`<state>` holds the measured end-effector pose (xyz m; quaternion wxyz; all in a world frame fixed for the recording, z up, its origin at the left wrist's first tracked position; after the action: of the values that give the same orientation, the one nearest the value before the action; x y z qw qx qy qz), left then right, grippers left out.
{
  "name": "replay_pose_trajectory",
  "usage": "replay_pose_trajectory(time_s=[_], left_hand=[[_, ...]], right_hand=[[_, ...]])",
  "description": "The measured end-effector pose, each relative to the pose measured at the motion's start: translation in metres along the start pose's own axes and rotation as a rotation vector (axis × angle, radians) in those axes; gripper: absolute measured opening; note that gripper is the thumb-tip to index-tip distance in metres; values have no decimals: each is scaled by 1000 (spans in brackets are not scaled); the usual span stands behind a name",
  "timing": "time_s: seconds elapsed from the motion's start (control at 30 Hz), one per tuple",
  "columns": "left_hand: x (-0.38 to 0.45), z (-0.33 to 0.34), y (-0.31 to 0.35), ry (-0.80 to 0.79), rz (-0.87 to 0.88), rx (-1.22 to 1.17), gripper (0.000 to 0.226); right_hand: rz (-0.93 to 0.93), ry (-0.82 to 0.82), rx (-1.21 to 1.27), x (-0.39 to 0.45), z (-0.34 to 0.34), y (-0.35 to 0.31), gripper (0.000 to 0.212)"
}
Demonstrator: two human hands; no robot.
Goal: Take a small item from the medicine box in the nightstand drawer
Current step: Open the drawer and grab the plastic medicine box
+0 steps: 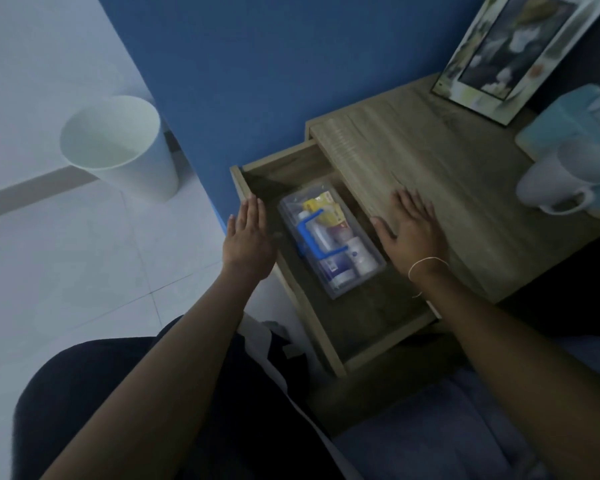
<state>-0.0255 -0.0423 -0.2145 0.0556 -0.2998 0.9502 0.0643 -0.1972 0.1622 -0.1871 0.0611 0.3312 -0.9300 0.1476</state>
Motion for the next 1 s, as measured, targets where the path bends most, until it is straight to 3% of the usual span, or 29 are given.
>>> replay_pose_trajectory(time_s=[0.5, 0.67, 0.73, 0.83, 1.0], left_hand=[[-20, -6, -30, -36, 10, 97, 65], [-1, -15, 2, 57, 38, 20, 66], [17, -15, 23, 95, 91, -91, 66], [45, 2, 39, 54, 88, -190, 69], [80, 27, 24, -14, -77, -391, 77]], right_hand=[[-7, -8, 18, -2, -3, -4, 61], [70, 136, 240, -36, -17, -20, 48], [35, 89, 297, -60, -3, -46, 49], [-56, -36, 171, -85, 27, -86, 66], [159, -288, 109, -95, 74, -79, 112]])
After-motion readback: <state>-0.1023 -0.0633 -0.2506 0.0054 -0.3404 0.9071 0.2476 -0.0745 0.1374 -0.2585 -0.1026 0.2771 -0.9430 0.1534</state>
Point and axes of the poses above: each hand's wrist, its own x-axis towards the middle knuckle, its own z-axis out of the palm, y = z × x, the point moved 9 cm from there along x, towards the middle knuckle, and after that the axes turned 6 degrees about y, right-handed, at the moved point
